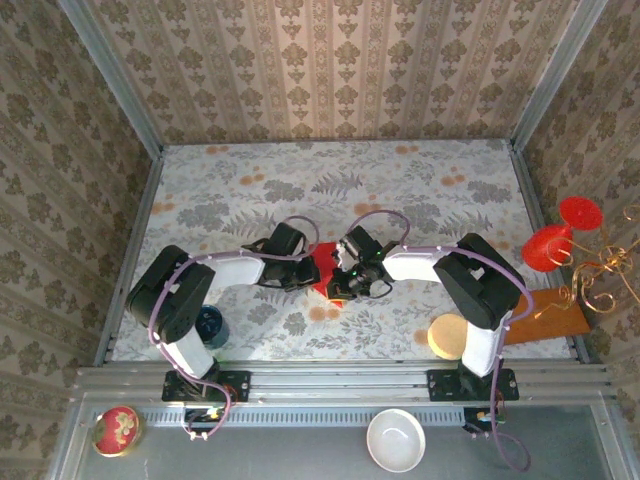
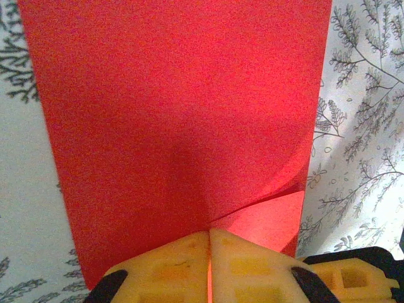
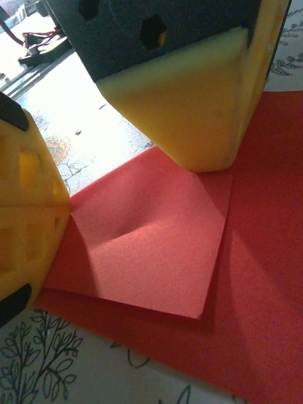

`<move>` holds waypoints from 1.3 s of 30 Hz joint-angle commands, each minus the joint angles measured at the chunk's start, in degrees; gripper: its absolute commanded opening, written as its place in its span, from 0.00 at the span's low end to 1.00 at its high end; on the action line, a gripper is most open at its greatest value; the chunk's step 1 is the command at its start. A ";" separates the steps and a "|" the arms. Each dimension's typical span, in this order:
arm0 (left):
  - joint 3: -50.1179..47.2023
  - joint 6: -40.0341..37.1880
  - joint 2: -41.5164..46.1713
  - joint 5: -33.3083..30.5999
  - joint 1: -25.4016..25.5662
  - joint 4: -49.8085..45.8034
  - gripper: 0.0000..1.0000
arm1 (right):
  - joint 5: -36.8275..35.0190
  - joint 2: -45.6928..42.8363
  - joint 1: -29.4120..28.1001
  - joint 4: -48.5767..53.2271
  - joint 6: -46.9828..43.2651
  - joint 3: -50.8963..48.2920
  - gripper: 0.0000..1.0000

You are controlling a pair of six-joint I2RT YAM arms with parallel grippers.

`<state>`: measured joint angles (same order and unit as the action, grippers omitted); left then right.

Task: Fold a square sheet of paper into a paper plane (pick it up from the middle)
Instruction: Third fold the triangle at the center of the table.

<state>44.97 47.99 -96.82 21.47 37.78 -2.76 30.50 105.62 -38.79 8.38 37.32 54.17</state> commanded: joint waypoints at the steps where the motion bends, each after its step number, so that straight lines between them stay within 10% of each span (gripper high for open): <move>1: -2.53 -0.17 -1.71 -1.86 -1.01 -1.20 0.08 | -2.31 1.77 0.51 3.56 -1.25 -2.06 0.05; 22: -2.83 -0.45 -4.96 -1.26 -3.15 -2.95 0.08 | -1.01 -17.05 1.78 5.55 -7.73 -10.87 0.07; 39: 1.59 -1.66 -2.30 1.28 -2.38 -3.96 0.09 | -6.05 -1.93 -0.06 5.21 -5.20 -0.90 0.02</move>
<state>45.80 47.90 -98.30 26.87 35.24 -3.33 27.31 102.21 -38.57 10.72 31.70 52.38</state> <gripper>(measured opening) 0.086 0.068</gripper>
